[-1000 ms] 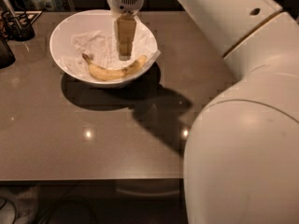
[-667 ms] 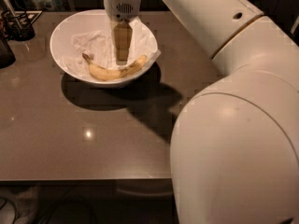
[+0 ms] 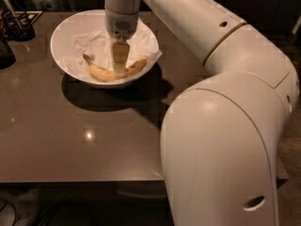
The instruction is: Pick banana from white bowl
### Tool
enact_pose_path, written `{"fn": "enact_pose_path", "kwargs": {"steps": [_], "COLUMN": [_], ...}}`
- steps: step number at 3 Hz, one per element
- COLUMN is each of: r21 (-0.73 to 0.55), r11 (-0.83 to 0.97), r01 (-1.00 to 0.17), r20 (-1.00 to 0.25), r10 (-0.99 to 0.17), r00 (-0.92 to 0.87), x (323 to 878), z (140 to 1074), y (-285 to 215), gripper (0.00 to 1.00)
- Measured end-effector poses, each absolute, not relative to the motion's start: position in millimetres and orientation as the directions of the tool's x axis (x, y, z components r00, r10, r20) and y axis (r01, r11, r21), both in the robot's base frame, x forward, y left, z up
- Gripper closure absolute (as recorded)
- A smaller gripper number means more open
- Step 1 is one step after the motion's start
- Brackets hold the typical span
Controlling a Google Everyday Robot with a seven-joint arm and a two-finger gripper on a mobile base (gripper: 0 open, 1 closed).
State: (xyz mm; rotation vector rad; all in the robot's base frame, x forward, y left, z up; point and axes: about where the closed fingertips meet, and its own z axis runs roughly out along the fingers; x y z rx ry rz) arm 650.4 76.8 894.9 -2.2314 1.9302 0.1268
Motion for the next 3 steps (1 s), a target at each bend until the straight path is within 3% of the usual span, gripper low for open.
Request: {"fn": "enact_pose_path", "kwargs": {"steps": [2,3], "r21": [0.019,0.026], "r11": [-0.096,-0.089], "r01": [-0.995,-0.996], "r20": [-0.18,-0.177], "r10": [-0.98,-0.981], "r00": [0.091,0.083], "x": [650,651], "z": [850,849], "y": [76,74], "gripper": [0.33,0.4]}}
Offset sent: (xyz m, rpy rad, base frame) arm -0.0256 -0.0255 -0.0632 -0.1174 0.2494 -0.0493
